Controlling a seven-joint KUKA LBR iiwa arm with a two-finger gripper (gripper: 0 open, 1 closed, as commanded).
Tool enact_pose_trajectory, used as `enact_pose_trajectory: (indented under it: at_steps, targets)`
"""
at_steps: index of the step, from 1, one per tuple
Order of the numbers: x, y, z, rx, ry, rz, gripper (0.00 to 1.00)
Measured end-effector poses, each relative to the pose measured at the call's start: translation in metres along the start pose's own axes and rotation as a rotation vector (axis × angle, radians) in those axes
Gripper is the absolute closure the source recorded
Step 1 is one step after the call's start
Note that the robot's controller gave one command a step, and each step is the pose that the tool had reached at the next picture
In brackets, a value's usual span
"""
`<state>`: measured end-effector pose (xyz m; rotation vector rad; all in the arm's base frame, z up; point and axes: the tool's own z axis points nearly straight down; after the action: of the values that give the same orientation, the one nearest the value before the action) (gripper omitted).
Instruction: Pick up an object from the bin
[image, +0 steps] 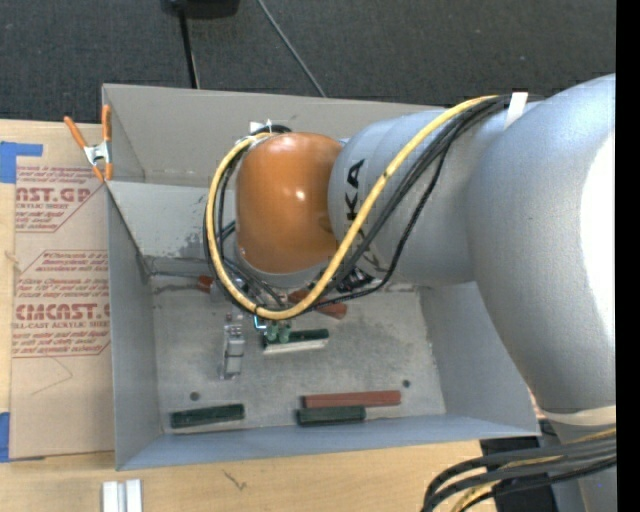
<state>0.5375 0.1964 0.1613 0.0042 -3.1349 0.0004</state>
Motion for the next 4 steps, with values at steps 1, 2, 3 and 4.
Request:
enact_pose_trajectory:
  at_steps: [1, 2, 3, 4]
  targets:
    - [-0.002, -0.001, -0.005, -0.002, -0.007, 0.002, 0.0]
    - [-0.007, -0.036, 0.006, -0.003, -0.009, -0.105, 0.0]
    - [-0.029, -0.075, 0.033, -0.001, -0.009, -0.071, 0.0]
    - [-0.02, -0.117, 0.012, 0.0, -0.008, -0.286, 0.0]
